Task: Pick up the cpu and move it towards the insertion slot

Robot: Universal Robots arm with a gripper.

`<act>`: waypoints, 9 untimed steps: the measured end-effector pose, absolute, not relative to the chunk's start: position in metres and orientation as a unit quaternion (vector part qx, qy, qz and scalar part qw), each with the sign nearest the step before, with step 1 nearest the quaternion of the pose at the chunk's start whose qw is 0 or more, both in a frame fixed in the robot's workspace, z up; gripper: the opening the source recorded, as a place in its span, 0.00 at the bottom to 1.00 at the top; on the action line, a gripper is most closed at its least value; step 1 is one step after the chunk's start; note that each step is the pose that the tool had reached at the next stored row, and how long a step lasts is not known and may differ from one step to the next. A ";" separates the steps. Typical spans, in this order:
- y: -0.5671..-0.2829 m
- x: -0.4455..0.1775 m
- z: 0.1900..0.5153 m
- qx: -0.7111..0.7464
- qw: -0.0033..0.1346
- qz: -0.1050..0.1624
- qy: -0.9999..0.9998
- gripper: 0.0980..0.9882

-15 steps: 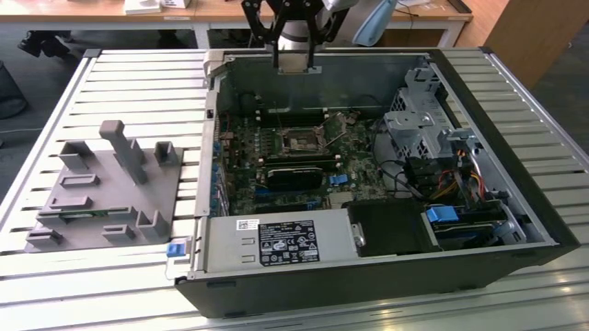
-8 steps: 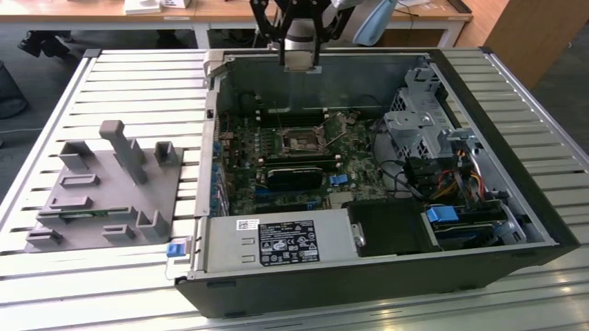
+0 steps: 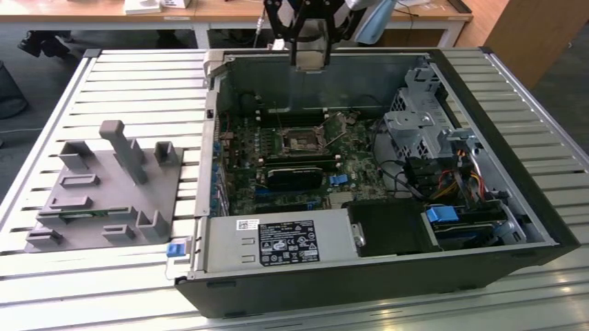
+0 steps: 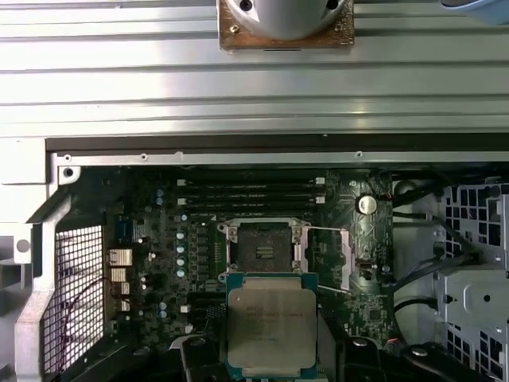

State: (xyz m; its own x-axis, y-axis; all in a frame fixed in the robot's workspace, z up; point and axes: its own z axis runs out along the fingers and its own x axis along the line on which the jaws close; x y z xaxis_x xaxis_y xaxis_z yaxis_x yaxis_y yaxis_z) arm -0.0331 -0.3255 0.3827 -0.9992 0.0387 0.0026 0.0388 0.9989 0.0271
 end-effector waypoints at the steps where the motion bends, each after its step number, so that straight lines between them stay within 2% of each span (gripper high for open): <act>1: -0.325 -0.031 0.383 -0.020 0.001 -0.014 -1.000 0.49; 9: -0.325 -0.028 0.382 -0.021 0.001 -0.014 -1.000 0.49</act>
